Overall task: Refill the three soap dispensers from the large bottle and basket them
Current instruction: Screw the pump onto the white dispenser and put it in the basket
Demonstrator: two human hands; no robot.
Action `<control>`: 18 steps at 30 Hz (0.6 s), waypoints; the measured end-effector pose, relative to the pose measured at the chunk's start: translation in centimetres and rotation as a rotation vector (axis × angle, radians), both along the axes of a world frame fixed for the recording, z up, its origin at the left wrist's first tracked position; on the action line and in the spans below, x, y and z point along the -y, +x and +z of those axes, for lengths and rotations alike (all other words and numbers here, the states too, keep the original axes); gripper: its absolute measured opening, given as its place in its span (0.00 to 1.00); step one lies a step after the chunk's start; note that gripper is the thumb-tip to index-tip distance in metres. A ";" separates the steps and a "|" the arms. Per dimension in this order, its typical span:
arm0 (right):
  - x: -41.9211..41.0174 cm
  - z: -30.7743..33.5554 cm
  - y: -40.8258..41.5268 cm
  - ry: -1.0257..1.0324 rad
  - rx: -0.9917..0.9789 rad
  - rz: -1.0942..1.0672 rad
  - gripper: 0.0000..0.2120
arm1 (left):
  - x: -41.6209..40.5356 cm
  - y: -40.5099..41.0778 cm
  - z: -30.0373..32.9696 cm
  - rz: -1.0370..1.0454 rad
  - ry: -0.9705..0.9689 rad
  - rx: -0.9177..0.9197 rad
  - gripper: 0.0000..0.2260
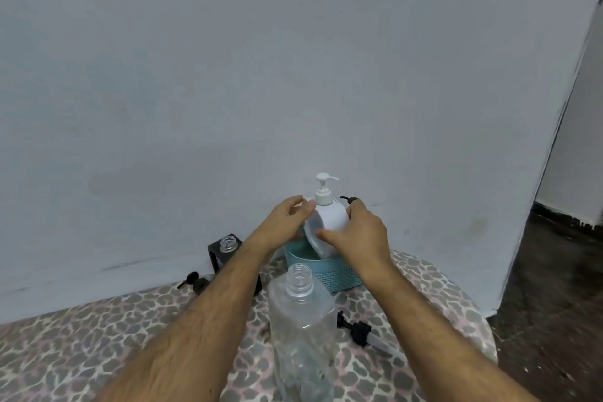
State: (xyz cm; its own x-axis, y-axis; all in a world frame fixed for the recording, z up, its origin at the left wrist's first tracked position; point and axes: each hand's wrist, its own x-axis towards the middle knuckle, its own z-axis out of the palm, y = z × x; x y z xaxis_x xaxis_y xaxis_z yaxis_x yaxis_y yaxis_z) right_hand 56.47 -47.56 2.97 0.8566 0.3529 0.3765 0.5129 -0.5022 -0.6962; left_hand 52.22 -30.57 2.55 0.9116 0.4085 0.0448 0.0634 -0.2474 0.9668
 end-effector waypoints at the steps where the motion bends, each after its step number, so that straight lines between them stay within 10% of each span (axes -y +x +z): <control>1: 0.0 -0.2 0.1 -0.021 -0.004 0.001 0.29 | -0.3 0.4 -0.6 -0.014 0.023 -0.021 0.34; 9: -1.2 -1.0 0.3 -0.145 -0.019 0.011 0.29 | -1.5 1.1 -1.2 -0.165 0.030 -0.175 0.33; 13: -1.7 -1.4 0.5 -0.252 -0.044 0.005 0.26 | -1.4 1.4 -0.7 -0.142 0.141 -0.288 0.48; 18: -2.2 -1.7 0.8 -0.336 -0.020 -0.010 0.24 | -0.6 1.8 -0.5 -0.149 0.268 -0.340 0.27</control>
